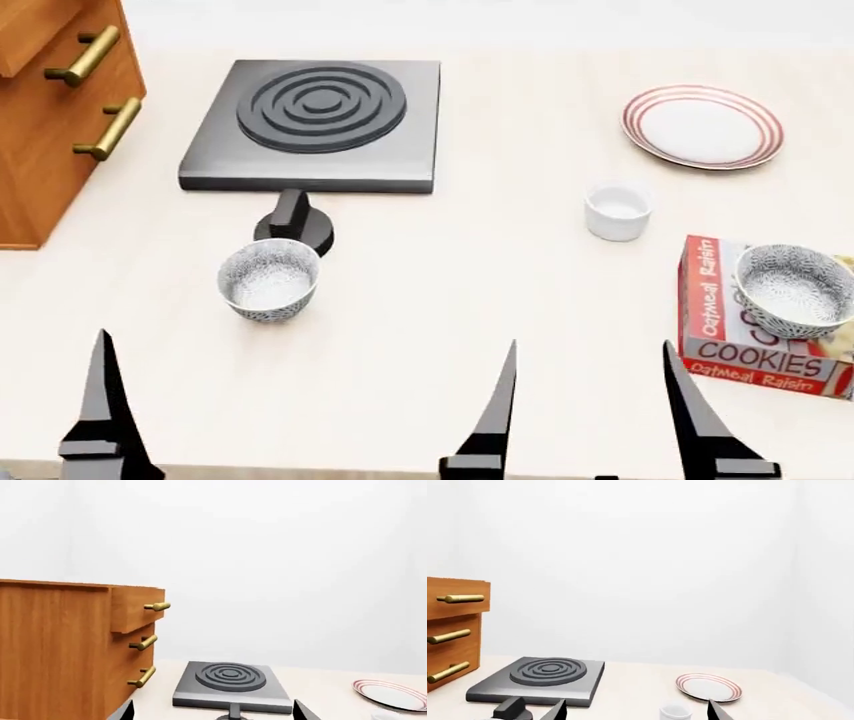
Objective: Pick the akita bowl on the cookies box and place it on the plate.
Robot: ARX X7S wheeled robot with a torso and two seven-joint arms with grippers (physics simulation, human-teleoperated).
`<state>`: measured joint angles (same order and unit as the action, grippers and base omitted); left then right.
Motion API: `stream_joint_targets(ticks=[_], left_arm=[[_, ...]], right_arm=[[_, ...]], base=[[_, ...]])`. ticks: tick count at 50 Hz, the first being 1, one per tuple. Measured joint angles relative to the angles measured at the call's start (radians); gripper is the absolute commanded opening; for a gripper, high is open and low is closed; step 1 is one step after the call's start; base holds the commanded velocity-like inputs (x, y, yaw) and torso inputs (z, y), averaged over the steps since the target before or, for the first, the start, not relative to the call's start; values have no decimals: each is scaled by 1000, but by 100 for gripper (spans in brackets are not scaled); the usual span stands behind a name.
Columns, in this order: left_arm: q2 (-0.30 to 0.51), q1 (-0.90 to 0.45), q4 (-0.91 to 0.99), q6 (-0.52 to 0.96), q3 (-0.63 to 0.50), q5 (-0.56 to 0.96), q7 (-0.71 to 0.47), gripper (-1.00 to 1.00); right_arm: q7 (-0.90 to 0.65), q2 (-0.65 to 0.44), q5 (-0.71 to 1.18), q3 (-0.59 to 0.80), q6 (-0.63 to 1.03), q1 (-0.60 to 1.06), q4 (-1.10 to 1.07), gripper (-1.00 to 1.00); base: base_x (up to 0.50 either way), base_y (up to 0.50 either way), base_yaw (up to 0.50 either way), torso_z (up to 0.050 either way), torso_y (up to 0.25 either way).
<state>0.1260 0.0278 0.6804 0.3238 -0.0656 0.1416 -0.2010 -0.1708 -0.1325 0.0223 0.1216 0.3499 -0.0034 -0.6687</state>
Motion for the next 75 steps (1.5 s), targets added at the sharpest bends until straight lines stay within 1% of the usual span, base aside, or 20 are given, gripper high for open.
stream_joint_targets(ticks=[11,27,36,54,72,75], left_arm=[[17,-2,61,34,-6,23,-17,100],[35,-5,95,53,-14,47,-38,100],[44,-5,101,55,-19,56,-47,100],[60,-4,111,59,-26,74,-65,100],[73,-6,103,52,-37,84,-79,100],[75,-5,104,51,-40,85,-81,100]], right_arm=[[-16,-16,0,13,44,10,-75,100],[-36,-30,15,23,48,14,-97,100],[-42,-39,20,32,18,12,-97,100],[-48,-46,83,20,-69,-5,-99,100],[-63,-57,112,17,-94,-9,-102,100],[-67,-60,112,17,-98,-11,-103,100]], base=[[500,0,0,0,0],[500,0,0,0,0],[0,0,0,0,0],[0,-494,0,0,0],[0,-500,0,0,0],[380,-385,0,0,0]])
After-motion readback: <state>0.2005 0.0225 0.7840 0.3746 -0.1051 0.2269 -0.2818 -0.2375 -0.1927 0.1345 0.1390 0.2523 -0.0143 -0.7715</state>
